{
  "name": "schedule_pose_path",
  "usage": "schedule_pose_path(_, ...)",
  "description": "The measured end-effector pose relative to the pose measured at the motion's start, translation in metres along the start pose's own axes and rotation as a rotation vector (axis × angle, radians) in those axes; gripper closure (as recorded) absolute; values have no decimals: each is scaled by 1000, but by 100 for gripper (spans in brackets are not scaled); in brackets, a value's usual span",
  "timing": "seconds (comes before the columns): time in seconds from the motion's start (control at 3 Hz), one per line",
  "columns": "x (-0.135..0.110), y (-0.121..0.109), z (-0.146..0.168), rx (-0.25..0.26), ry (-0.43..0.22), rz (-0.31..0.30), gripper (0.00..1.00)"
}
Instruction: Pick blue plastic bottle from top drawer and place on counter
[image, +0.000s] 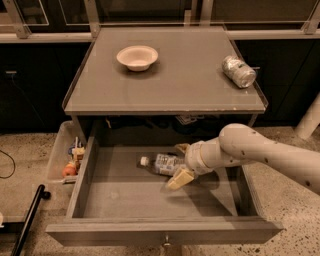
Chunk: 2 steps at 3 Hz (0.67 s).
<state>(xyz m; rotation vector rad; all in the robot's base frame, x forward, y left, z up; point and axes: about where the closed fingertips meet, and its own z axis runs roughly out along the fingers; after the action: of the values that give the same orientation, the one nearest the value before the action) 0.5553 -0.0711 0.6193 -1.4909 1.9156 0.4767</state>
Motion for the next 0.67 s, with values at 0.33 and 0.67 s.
schedule_pose_path(0.33,0,0,0,0,0,0,42)
schedule_pose_path(0.67,0,0,0,0,0,0,65)
